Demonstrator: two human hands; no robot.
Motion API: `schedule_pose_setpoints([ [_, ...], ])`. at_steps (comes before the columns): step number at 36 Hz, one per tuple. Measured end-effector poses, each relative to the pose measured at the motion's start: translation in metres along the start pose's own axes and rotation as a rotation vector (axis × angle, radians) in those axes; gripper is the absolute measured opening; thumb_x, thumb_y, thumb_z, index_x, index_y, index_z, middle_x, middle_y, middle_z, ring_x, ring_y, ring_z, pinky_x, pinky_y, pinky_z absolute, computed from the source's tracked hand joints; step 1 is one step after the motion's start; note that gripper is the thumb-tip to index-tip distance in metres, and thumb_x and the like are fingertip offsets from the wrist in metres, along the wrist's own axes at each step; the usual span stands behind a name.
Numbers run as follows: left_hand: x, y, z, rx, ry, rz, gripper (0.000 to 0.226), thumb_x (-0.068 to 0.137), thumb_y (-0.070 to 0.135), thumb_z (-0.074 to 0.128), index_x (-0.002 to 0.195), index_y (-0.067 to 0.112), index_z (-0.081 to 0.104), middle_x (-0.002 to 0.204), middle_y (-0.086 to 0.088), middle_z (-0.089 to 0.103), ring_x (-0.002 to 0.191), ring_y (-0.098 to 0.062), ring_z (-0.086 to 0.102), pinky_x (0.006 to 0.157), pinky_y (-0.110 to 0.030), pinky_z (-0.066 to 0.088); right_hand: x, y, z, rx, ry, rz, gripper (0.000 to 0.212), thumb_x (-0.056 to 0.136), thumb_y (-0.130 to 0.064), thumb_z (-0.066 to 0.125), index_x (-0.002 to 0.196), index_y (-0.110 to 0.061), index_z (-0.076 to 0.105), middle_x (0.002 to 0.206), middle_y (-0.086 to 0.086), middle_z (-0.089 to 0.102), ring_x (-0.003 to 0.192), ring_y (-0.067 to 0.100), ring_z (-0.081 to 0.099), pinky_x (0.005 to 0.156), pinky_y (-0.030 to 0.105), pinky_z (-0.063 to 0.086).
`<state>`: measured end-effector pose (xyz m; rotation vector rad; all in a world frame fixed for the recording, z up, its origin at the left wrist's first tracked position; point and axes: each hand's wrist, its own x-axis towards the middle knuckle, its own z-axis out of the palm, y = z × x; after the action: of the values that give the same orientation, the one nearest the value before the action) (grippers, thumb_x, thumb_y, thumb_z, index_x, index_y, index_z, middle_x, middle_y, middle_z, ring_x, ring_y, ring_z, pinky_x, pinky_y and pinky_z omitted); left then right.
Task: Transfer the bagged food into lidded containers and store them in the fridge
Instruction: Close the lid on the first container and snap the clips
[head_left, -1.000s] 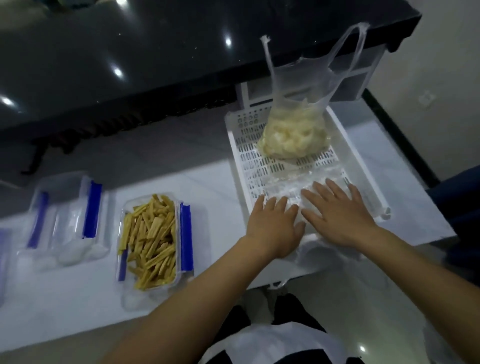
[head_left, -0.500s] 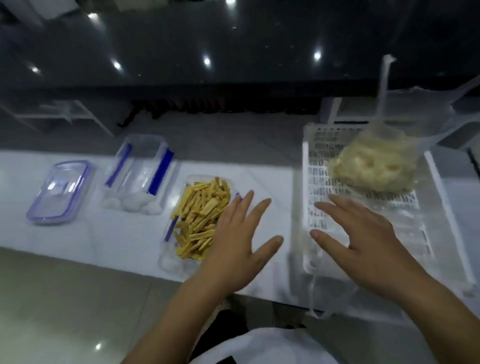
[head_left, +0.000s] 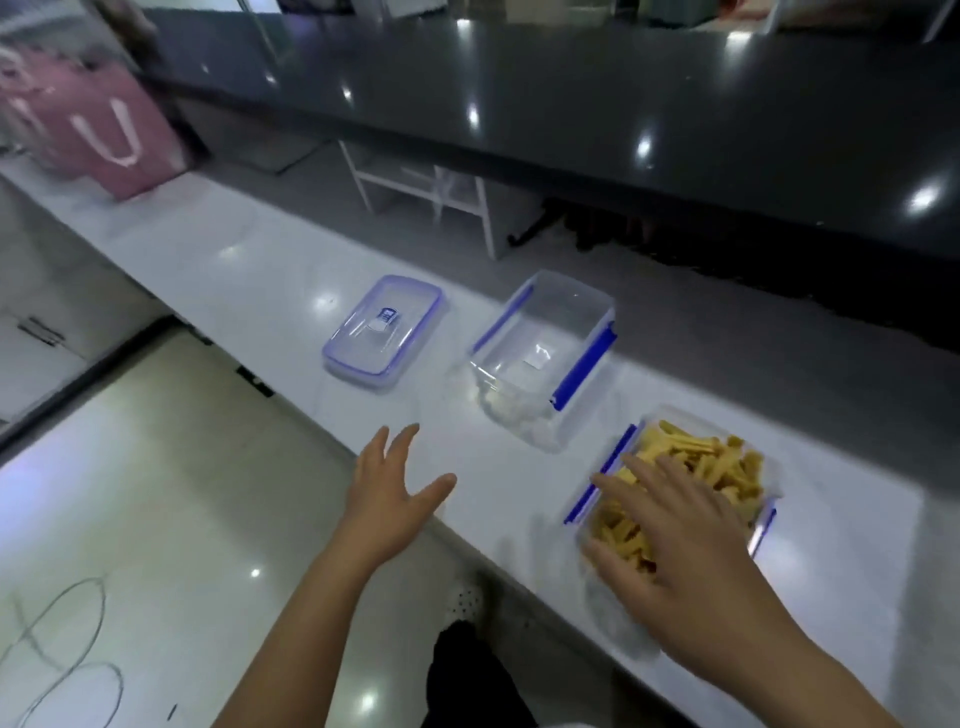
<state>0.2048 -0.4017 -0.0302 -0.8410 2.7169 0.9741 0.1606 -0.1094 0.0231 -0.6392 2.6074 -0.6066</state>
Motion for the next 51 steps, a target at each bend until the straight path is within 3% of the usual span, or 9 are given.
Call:
schedule_pose_setpoints([
  [7,0.156,-0.046,-0.061,0.240,0.113,-0.045,0.103,0.074,0.072,0.069,0.157,0.030,0.024,0.166,-0.012,0.012,0.152,-0.033,0.011,0.121,-0.050,0.017,0.077,-0.056,0.036,-0.139,-0.060,0.118,0.064,0.093,-0.073,0.025,0.152,-0.050,0.016,0.166,-0.016,-0.001,0.152,0.015,-0.011,0.123,0.046,0.000],
  [13,0.250,-0.056,-0.078,0.382,-0.060,-0.040,0.130,0.057,0.092,0.061,0.157,0.040,-0.005,0.167,-0.008,-0.014,0.153,-0.039,-0.006,0.118,-0.061,0.005,0.129,-0.103,0.071,-0.117,-0.077,0.230,0.061,0.096,-0.067,0.030,0.152,-0.048,0.016,0.167,-0.012,-0.004,0.152,0.016,-0.013,0.122,0.046,-0.003],
  [26,0.266,-0.063,-0.091,0.414,-0.029,0.132,0.120,0.060,0.083,0.066,0.154,0.043,0.002,0.160,-0.007,0.005,0.135,-0.042,0.032,0.107,-0.054,0.029,0.158,-0.154,0.094,0.040,0.047,0.356,0.059,0.098,-0.059,0.042,0.152,-0.044,0.025,0.166,-0.013,0.009,0.153,0.013,0.000,0.123,0.039,0.001],
  [31,0.215,-0.042,-0.115,0.148,0.003,0.321,0.119,0.050,0.085,0.059,0.151,0.051,0.007,0.162,0.001,0.004,0.145,-0.035,0.023,0.113,-0.057,0.024,0.166,-0.168,0.072,0.765,0.348,0.398,0.056,0.079,-0.057,0.070,0.132,-0.052,0.053,0.143,-0.028,0.047,0.133,-0.005,0.042,0.110,0.032,0.039],
  [36,0.145,-0.008,-0.106,-0.034,-0.120,0.586,0.118,0.051,0.087,0.062,0.149,0.061,0.001,0.163,0.016,-0.003,0.151,-0.026,0.015,0.116,-0.056,0.022,0.167,-0.159,0.050,1.607,0.392,0.369,0.056,0.076,-0.033,0.084,0.128,-0.036,0.064,0.125,0.003,0.070,0.112,0.027,0.068,0.085,0.049,0.059],
  [40,0.116,0.019,-0.082,-0.048,-0.217,0.670,0.119,0.051,0.090,0.062,0.144,0.066,-0.009,0.160,0.023,-0.013,0.151,-0.020,0.010,0.117,-0.047,0.015,0.148,-0.147,0.036,1.644,0.618,0.402,0.040,0.081,-0.024,0.072,0.121,-0.018,0.067,0.116,0.012,0.073,0.104,0.032,0.072,0.071,0.043,0.061],
  [43,0.108,0.030,-0.074,-0.150,-0.394,0.653,0.121,0.051,0.082,0.074,0.142,0.070,-0.006,0.153,0.035,-0.018,0.146,-0.007,0.019,0.116,-0.040,0.027,0.125,-0.134,0.028,1.592,0.762,0.450,0.035,0.075,-0.022,0.070,0.110,-0.014,0.071,0.104,0.014,0.076,0.092,0.030,0.075,0.063,0.037,0.060],
  [47,0.111,0.042,-0.073,-0.407,-0.665,0.496,0.104,0.061,0.062,0.085,0.140,0.071,0.019,0.149,0.025,0.035,0.122,0.007,0.052,0.092,-0.021,0.051,0.088,-0.105,0.020,1.574,0.772,0.476,0.036,0.078,-0.018,0.068,0.112,-0.012,0.072,0.101,0.013,0.076,0.085,0.025,0.075,0.059,0.032,0.059],
  [51,0.117,0.068,-0.060,-0.662,-1.009,0.219,0.077,0.077,0.016,0.079,0.143,0.039,0.046,0.118,-0.001,0.074,0.097,-0.026,0.074,0.070,-0.035,0.061,0.046,-0.070,0.011,1.574,0.689,0.491,0.032,0.076,-0.021,0.070,0.107,-0.020,0.077,0.103,0.012,0.076,0.081,0.021,0.075,0.060,0.032,0.059],
])
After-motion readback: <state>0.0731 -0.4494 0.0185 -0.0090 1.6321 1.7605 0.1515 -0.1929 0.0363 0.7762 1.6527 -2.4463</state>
